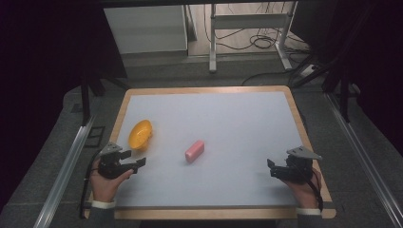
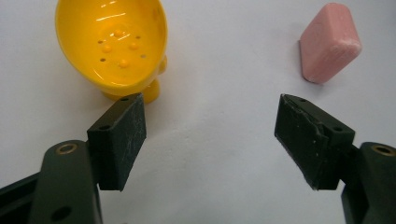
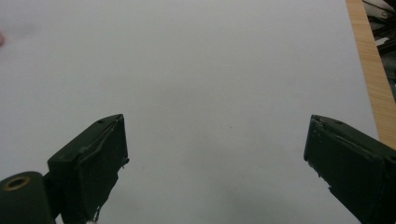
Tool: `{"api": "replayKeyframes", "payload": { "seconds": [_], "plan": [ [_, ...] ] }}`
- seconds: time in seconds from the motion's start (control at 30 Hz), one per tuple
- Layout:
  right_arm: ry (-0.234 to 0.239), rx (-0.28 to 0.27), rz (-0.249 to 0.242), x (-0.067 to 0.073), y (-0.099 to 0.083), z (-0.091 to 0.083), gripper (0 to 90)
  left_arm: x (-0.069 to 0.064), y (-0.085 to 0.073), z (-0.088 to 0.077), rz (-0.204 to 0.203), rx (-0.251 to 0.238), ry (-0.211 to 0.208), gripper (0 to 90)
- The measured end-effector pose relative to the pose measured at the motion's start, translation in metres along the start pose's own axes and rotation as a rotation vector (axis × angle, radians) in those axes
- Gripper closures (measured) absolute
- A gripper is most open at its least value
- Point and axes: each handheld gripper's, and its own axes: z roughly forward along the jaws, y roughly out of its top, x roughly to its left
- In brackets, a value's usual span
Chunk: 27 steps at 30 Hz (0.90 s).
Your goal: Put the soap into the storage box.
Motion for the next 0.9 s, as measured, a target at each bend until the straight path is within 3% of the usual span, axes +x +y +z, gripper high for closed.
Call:
{"api": "replayKeyframes", "payload": {
  "seconds": [0.47, 0.67, 0.9],
  "plan": [
    [0.005, -0.007, 0.028, -0.002, -0.001, -0.004, 7.1, -0.002, 0.001, -0.005, 0.002, 0.014, 0.009, 25.8],
    [0.012, -0.002, 0.021, -0.003, -0.002, -0.003, 7.1, -0.01, 0.005, -0.012, 0.036, 0.016, -0.003, 25.2],
    [0.02, -0.011, 0.02, -0.007, -0.003, -0.004, 7.1, -0.019, 0.016, -0.015, 0.04, 0.031, 0.033, 25.2]
  ]
}}
